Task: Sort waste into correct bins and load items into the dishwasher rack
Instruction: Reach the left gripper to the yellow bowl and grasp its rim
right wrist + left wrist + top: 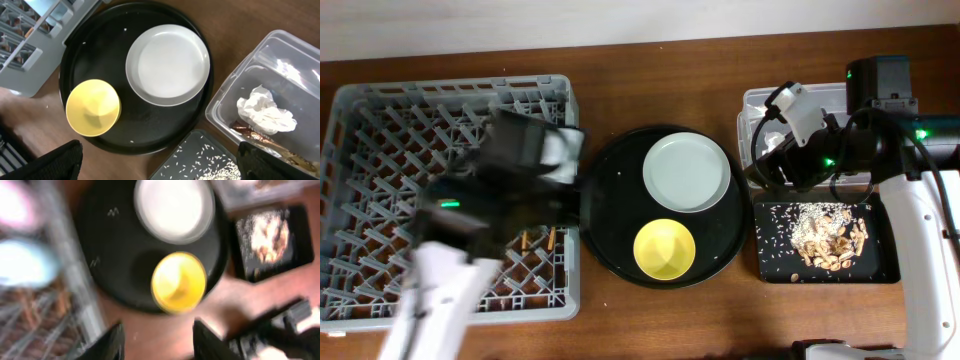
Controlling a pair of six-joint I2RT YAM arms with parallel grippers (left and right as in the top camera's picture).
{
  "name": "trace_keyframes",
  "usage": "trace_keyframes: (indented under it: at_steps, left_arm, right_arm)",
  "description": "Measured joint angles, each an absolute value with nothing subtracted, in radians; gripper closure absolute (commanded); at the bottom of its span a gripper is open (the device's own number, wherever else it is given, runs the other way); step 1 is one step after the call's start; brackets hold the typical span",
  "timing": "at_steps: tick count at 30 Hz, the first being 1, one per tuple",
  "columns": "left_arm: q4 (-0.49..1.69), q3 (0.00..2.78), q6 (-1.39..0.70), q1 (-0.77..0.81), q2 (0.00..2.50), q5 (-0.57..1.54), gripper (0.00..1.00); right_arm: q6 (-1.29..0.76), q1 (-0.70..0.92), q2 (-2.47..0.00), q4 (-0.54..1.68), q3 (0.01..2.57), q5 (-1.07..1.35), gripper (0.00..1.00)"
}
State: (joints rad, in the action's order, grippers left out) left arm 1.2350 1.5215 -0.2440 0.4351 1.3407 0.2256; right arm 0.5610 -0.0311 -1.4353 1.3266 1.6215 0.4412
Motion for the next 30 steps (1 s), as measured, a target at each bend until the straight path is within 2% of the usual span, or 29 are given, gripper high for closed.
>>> trace_keyframes:
  at_steps: [6, 12, 19, 30]
  left_arm:
    - [0.816, 1.162, -0.326, 0.692, 1.374, 0.251, 0.59]
    - [0.535, 1.041, -0.350, 0.850, 1.438, 0.240, 0.60]
    - [0.456, 1.039, -0.360, 0.937, 1.600, 0.228, 0.66]
    - [0.429, 1.037, -0.360, 0.943, 1.715, 0.156, 0.68]
  right_arm:
    - [0.561, -0.031, -1.435, 1.327, 1.621, 0.441, 0.01]
    - [0.561, -0.031, -1.435, 1.327, 1.621, 0.441, 0.01]
    - [0.561, -0.031, -1.435, 1.327, 1.621, 0.441, 0.01]
    - [0.561, -0.031, -1.435, 1.327, 1.621, 0.441, 0.01]
